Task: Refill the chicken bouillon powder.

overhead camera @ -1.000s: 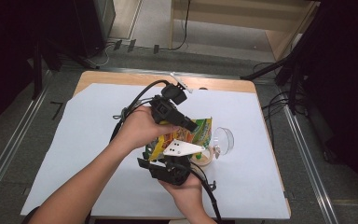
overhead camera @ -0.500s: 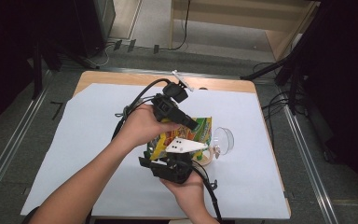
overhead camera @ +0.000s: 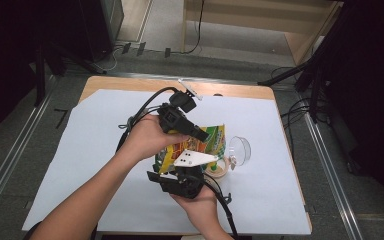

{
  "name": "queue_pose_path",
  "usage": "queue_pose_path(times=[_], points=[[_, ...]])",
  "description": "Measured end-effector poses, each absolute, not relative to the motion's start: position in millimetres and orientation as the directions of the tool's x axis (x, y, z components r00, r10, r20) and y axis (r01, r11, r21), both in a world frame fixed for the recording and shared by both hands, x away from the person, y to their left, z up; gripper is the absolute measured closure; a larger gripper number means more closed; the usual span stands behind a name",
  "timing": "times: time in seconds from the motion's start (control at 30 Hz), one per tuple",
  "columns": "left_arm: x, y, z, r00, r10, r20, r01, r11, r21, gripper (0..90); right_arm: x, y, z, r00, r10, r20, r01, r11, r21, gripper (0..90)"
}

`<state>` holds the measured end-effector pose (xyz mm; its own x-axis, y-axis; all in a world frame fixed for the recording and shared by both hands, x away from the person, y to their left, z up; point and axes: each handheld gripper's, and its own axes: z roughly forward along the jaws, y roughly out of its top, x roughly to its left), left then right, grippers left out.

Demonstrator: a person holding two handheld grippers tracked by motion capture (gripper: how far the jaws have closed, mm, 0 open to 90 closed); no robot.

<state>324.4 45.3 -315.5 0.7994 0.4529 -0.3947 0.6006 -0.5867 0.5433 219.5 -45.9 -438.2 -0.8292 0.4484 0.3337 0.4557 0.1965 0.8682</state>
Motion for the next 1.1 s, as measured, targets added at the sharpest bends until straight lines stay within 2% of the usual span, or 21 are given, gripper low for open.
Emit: queue_pose_path(times=[0.33, 0.57, 1.1], points=[[320, 69, -329, 0.783, 0.436, -0.443, 0.621, -0.549, 0.559, 83.4, 214, -38, -449, -0.845, 0.443, 0.301, 0.435, 0.241, 0.868, 61.2], [315, 83, -338, 0.775, 0.418, -0.473, 0.631, -0.525, 0.57, 83.3, 210, -34, -457, -0.864, 0.446, 0.234, 0.39, 0.299, 0.871, 61.2], [307, 89, -348, 0.8, 0.406, -0.443, 0.601, -0.551, 0.579, 86.0, 203, -38, -471, -0.886, 0.428, 0.178, 0.35, 0.367, 0.862, 58.4]])
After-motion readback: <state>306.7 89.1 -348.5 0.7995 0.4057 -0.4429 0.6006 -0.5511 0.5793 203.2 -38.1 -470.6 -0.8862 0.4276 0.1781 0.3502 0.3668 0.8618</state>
